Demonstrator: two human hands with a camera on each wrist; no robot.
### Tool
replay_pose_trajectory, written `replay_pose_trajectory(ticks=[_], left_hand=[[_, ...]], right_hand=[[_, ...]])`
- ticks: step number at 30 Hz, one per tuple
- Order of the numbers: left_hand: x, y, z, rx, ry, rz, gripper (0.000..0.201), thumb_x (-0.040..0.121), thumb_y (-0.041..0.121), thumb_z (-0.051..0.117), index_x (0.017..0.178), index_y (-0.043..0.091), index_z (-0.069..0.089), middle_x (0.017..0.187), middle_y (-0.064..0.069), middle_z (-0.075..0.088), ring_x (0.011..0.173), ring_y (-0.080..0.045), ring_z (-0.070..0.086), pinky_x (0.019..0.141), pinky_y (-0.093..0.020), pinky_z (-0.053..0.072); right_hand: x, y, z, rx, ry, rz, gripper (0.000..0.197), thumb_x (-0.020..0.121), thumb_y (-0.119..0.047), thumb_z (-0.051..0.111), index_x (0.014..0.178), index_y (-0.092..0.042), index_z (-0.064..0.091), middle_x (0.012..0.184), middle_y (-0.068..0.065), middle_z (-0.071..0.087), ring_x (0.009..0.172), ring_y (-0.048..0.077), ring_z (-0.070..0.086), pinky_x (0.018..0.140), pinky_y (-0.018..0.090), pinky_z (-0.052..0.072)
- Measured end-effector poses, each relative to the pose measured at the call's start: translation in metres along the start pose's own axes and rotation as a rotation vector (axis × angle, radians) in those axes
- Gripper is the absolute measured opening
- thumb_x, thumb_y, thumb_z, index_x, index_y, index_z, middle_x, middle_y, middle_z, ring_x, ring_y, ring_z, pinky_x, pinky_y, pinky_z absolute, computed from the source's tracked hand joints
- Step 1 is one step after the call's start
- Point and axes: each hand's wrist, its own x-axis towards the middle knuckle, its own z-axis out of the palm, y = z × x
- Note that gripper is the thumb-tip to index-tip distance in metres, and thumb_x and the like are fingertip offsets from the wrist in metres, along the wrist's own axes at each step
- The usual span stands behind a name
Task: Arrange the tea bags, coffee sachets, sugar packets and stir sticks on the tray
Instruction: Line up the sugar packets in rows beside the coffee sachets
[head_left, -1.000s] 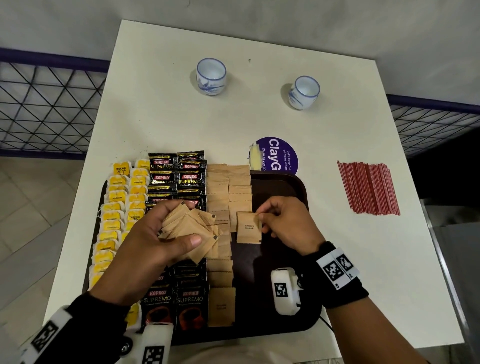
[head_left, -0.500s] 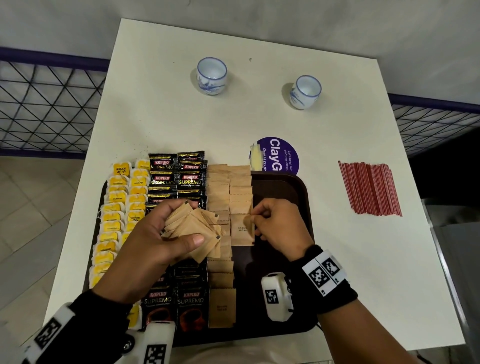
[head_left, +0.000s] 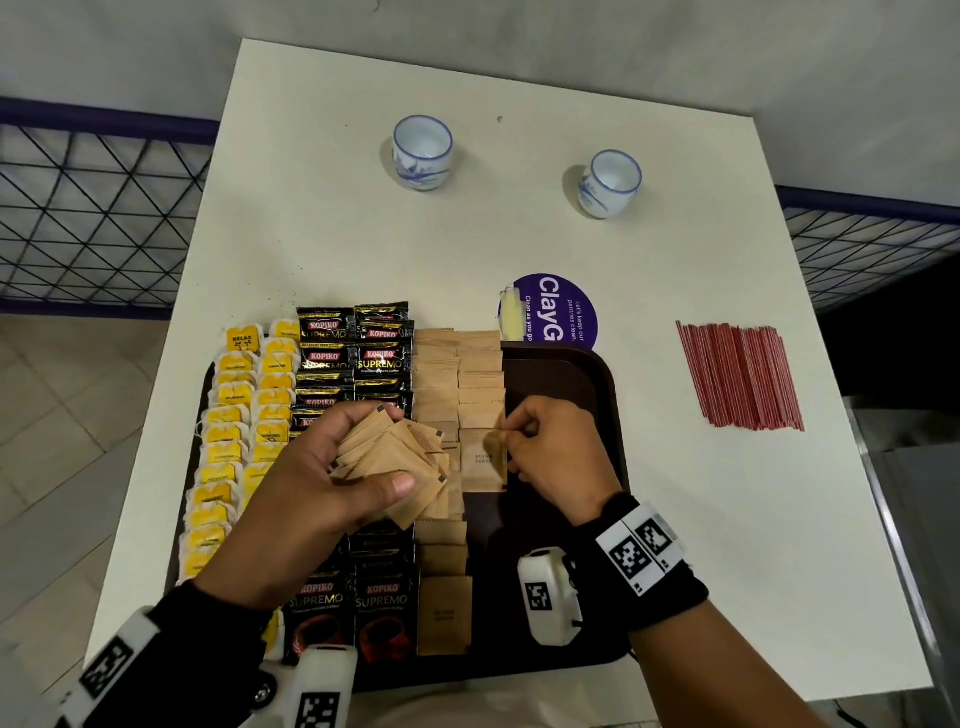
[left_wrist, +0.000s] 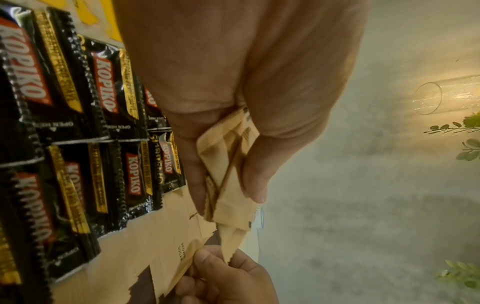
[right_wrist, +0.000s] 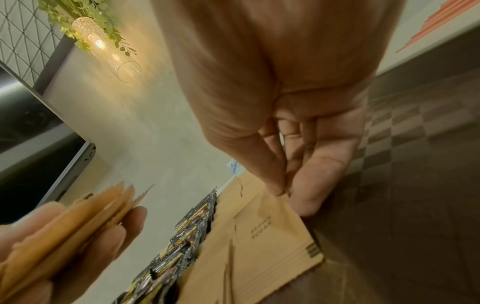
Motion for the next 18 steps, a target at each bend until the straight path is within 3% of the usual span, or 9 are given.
replay_pose_trajectory(ticks=[4, 7, 10, 13, 15, 18], left_hand=[[0.001, -0.002, 0.004, -0.032, 0.002, 0.000, 0.054, 0.070, 0.006, 0.078, 0.120, 0.022, 0.067, 0.111, 0.000, 0.075, 0.100, -0.017, 0.073, 0.073, -0.025, 0.060], [0.003, -0.002, 0.008, -0.069, 0.006, -0.017, 0.049, 0.077, 0.001, 0.075, 0.121, 0.021, 0.066, 0.110, -0.001, 0.075, 0.099, -0.017, 0.074, 0.071, -0.023, 0.059], [0.007, 0.000, 0.014, -0.101, 0.002, -0.035, 0.045, 0.081, -0.002, 0.073, 0.121, 0.019, 0.066, 0.107, -0.004, 0.076, 0.095, -0.017, 0.074, 0.070, -0.023, 0.059], [0.011, 0.000, 0.021, -0.070, 0.010, -0.021, 0.042, 0.077, 0.017, 0.075, 0.118, 0.022, 0.067, 0.108, -0.006, 0.075, 0.097, -0.021, 0.073, 0.080, -0.034, 0.060], [0.014, 0.002, 0.026, -0.049, 0.007, -0.026, 0.038, 0.077, 0.027, 0.073, 0.115, 0.027, 0.069, 0.108, -0.004, 0.075, 0.100, -0.022, 0.071, 0.088, -0.042, 0.059], [0.015, 0.003, 0.028, -0.048, -0.042, -0.064, 0.038, 0.080, 0.031, 0.075, 0.117, 0.029, 0.067, 0.113, -0.002, 0.074, 0.107, -0.021, 0.070, 0.091, -0.039, 0.057]], right_hand=[[0.000, 0.002, -0.002, 0.003, 0.044, -0.010, 0.009, 0.086, -0.022, 0.072, 0.085, -0.026, 0.064, 0.075, -0.003, 0.069, 0.068, 0.014, 0.070, 0.068, 0.042, 0.061], [-0.008, -0.006, -0.009, 0.070, 0.069, -0.071, 0.007, 0.087, -0.026, 0.073, 0.087, -0.029, 0.067, 0.079, -0.007, 0.070, 0.072, 0.010, 0.070, 0.070, 0.042, 0.061], [-0.025, -0.022, -0.017, 0.286, -0.057, -0.204, 0.016, 0.081, -0.027, 0.082, 0.093, -0.030, 0.071, 0.090, -0.007, 0.069, 0.082, 0.010, 0.068, 0.070, 0.035, 0.059], [-0.036, -0.033, -0.014, 0.283, -0.213, -0.308, 0.037, 0.072, -0.028, 0.089, 0.105, -0.027, 0.072, 0.100, -0.005, 0.065, 0.085, 0.011, 0.065, 0.073, 0.030, 0.056], [-0.036, -0.034, -0.005, 0.212, -0.179, -0.364, 0.039, 0.070, -0.026, 0.090, 0.104, -0.023, 0.071, 0.099, -0.004, 0.062, 0.082, 0.008, 0.061, 0.077, 0.030, 0.054], [-0.032, -0.029, 0.004, 0.232, -0.113, -0.311, 0.034, 0.070, -0.025, 0.090, 0.098, -0.021, 0.070, 0.096, -0.003, 0.064, 0.079, 0.010, 0.060, 0.075, 0.031, 0.053]])
